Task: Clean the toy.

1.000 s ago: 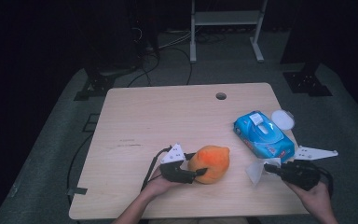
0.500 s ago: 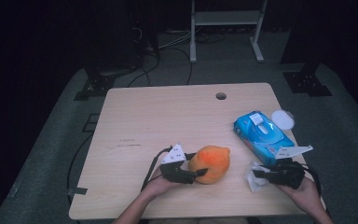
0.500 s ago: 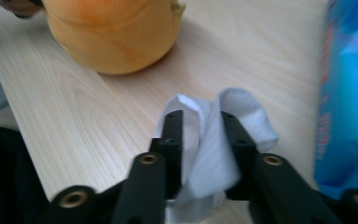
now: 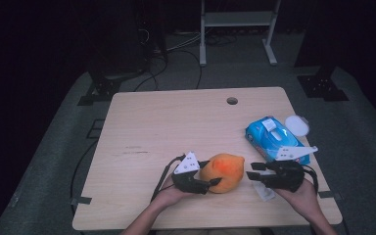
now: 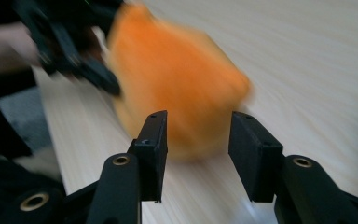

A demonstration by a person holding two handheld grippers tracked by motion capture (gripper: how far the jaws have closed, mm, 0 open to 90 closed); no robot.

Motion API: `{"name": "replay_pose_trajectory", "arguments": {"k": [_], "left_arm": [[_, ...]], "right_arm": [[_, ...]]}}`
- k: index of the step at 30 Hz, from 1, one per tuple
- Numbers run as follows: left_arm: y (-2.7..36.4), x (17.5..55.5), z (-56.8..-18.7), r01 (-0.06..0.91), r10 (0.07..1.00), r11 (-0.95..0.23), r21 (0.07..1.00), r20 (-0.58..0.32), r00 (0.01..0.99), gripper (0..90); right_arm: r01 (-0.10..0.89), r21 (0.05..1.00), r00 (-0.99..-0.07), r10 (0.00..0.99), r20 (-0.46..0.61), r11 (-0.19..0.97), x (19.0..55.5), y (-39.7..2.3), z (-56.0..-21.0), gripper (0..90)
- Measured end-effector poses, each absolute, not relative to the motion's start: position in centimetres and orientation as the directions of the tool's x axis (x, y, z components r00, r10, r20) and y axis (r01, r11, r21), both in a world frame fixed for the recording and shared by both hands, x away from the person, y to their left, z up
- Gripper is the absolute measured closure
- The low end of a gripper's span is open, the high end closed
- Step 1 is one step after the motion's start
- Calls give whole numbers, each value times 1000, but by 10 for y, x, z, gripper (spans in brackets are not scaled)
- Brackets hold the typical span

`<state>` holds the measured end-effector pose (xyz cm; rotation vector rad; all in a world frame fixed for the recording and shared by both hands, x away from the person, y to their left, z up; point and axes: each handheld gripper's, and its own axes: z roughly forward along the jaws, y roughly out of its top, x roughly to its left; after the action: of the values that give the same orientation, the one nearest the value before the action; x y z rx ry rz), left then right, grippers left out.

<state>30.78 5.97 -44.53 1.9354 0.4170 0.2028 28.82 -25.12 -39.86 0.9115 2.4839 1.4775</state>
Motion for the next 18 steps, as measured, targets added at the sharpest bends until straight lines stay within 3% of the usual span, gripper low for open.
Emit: {"name": "replay_pose_trajectory", "arguments": {"k": [8,12,18], "left_arm": [[57,305,-443,202,369,-368,908,-57,928,246],[64,304,-441,194,275,-379,905,-90,957,249],[76,311,-427,221,170,-329,918,-173,970,250]], "right_arm": [[411,836,-844,499,198,363,306,-210,-395,585],[442,823,-854,447,265,358,306,-215,-401,605],[394,808,-895,381,231,437,285,-223,-409,606]]}}
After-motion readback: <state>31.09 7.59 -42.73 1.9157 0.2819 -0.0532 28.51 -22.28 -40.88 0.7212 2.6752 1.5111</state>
